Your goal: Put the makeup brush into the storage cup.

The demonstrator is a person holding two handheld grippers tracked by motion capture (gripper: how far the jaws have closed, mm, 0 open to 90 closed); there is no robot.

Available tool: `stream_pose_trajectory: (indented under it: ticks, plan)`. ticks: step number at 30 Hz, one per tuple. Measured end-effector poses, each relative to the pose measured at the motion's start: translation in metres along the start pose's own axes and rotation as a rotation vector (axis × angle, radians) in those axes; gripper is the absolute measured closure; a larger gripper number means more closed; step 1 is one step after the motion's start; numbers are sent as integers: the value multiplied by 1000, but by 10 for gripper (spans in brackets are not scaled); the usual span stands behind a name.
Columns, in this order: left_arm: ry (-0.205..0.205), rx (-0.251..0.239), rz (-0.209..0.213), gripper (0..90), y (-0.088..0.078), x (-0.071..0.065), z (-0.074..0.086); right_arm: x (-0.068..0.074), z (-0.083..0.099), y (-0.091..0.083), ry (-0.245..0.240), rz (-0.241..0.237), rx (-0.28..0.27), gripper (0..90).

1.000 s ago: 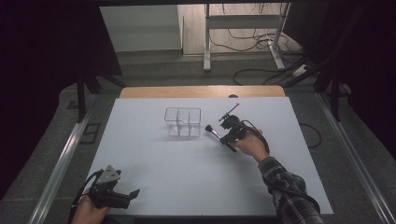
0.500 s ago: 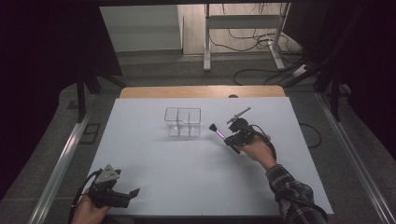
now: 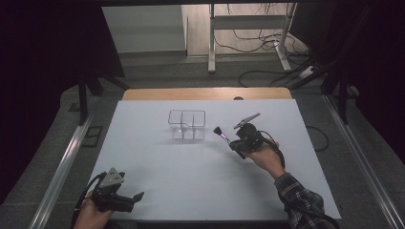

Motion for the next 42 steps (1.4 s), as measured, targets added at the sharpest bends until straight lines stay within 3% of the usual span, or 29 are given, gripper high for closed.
stream_pose_trajectory:
  ticks: [5, 13, 21, 28, 42]
  plan:
    - [-30, -35, 14, 4, 1, 3, -6, 5, 4, -9, 1, 4, -19, 797]
    - [-55, -51, 36, 8, 4, 2, -14, 5, 10, -25, 11, 16, -73, 797]
    - [-79, -58, 54, 17, 6, 1, -20, 9, 17, -33, 13, 20, -91, 797]
    - [-101, -115, 118, 13, 9, -3, -32, 13, 20, -40, 11, 27, -112, 798]
    - [-123, -161, 187, 6, 16, -14, -49, 19, 28, -52, 16, 24, -146, 798]
Point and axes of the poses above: each handheld gripper's, and its own axes: y roughly forward along the jaws, z roughly out of its underside, x roughly to its left, the point moved 7 cm from there along y, roughly forward along the jaws
